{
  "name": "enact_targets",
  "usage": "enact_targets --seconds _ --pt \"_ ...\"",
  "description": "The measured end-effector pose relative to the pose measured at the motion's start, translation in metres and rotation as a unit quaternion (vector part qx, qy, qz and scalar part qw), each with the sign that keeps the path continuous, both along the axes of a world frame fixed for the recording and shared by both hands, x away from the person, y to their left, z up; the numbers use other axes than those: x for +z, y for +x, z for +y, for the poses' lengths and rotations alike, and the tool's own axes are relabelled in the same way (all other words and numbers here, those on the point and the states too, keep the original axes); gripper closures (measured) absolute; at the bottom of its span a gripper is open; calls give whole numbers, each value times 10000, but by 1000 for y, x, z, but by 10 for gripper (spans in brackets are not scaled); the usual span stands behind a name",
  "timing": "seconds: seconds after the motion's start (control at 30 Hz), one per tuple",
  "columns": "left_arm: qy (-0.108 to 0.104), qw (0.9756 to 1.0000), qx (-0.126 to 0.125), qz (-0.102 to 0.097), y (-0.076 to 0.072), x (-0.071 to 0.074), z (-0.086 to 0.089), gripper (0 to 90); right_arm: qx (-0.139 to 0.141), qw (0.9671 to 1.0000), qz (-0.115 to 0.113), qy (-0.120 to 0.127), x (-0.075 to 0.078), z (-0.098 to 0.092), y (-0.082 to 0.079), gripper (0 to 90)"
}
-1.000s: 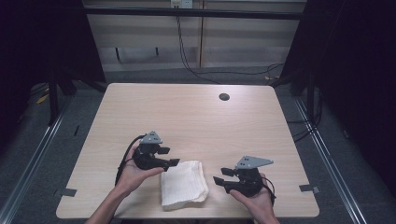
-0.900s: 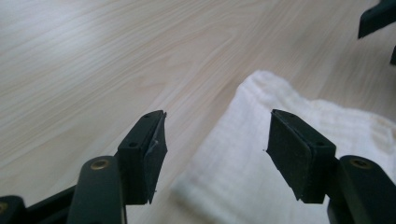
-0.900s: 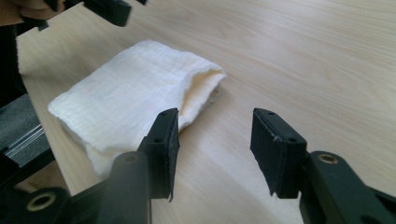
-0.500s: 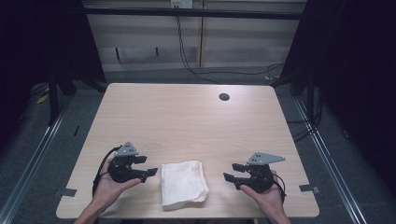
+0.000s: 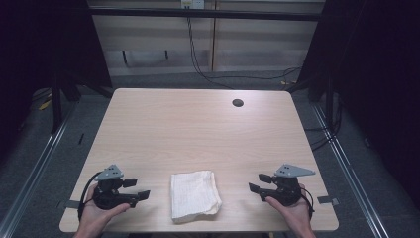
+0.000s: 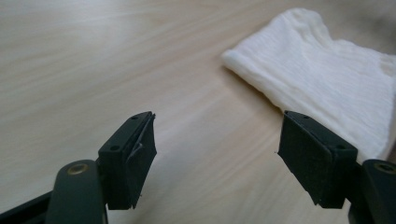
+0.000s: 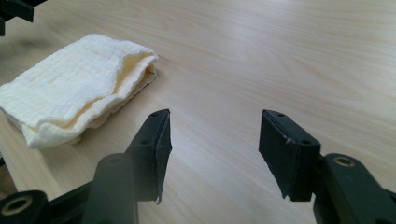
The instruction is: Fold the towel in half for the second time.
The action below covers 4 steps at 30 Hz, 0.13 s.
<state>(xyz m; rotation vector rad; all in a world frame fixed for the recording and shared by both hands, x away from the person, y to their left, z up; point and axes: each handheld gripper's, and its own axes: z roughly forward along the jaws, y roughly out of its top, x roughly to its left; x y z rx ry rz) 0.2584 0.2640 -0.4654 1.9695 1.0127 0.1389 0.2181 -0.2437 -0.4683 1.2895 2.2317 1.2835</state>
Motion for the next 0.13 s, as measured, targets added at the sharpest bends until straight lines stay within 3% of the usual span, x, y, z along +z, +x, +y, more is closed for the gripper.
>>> enact_targets --seconds 0.03,0.07,0.1,0.13 --pt "-227 9997 42 30 2 1 4 271 -42 10000 -51 -17 0 -3 -1 435" --pt "-315 9995 31 50 3 1 6 274 -43 10000 -67 20 -1 -6 -1 435" --pt "-141 9999 96 -2 4 -1 8 283 -83 9999 -60 28 -2 -9 -1 432" --pt "-101 9998 146 -14 5 -1 9 284 -110 9999 -41 -75 -6 -12 -1 428"
